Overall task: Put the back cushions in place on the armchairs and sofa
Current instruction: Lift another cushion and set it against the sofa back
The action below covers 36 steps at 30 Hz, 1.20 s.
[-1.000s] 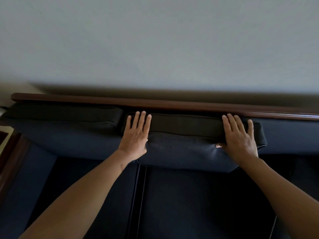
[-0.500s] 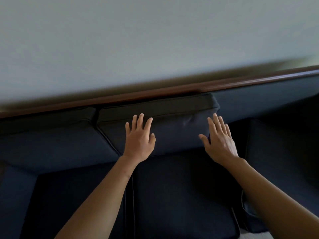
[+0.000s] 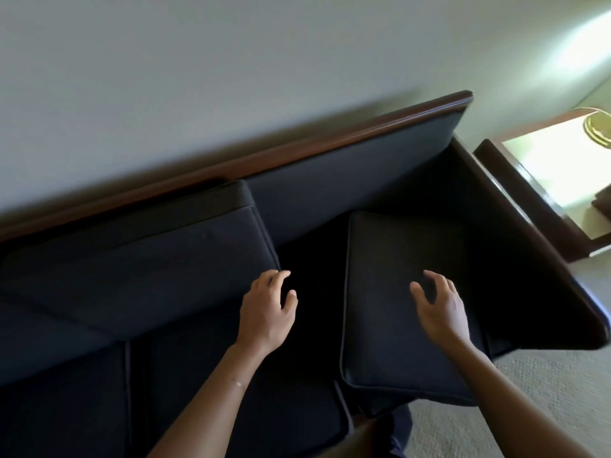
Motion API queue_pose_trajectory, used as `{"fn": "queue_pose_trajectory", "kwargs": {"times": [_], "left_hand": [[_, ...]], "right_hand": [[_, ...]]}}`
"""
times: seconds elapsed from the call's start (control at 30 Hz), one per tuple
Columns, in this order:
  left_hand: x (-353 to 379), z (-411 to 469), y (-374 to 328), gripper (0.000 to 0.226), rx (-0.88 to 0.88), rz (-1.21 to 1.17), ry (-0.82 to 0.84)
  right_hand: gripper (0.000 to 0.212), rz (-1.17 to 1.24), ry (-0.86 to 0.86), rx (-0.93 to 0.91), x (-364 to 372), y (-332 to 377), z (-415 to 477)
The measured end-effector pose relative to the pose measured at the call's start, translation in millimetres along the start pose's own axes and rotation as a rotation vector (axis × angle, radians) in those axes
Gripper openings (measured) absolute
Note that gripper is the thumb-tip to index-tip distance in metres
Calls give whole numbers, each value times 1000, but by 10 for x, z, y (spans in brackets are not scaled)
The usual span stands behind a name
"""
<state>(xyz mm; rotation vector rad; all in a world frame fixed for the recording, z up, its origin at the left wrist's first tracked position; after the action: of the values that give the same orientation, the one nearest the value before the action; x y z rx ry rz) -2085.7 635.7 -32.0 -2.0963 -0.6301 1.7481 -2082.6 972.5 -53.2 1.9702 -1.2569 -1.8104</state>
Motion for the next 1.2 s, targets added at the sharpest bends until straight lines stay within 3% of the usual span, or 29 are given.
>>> {"fn": "queue_pose_trajectory", "kwargs": {"times": [0.2,0.4,0.67,0.73,0.83,0.9,1.07,1.2], "left_hand": [[1251,281,-677,43,-257,-130,97],[2303,640,-731,71,-476,-35,220],[3213,907,-504,78,-525,133,82],[3300,910,-392,78,-494,139,22],[3359,920,-233,77,-467,103,-34],[3351,929,-195,74,-450,75,-46],[3240,971,-185,71,-438,83,-7],[3139,876,-397,71,-434,147,101]], "right_hand": [[43,163,-4,271,-441,-1301,685],[56,225,54,428,-323,-2194,1219],[88,499,236,539,260,-2963,1283],[87,633,249,546,299,-3070,1311],[66,849,314,556,317,-3103,1321],[67,942,346,579,311,-3076,1263],[56,998,395,575,183,-2792,939],[72,951,342,528,-9,-2399,667]]}}
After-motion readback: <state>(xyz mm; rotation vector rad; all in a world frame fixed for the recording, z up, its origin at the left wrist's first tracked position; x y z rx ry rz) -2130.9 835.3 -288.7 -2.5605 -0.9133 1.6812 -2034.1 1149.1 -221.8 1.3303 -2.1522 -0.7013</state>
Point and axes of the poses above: each hand's wrist, its own z-axis towards the middle knuckle, its own x-axis out of the palm, y = z × x, the point moved 3 cm from there along z, towards the middle knuckle, and after that the axes turned 5 degrees about z, right-handed, at the moved point
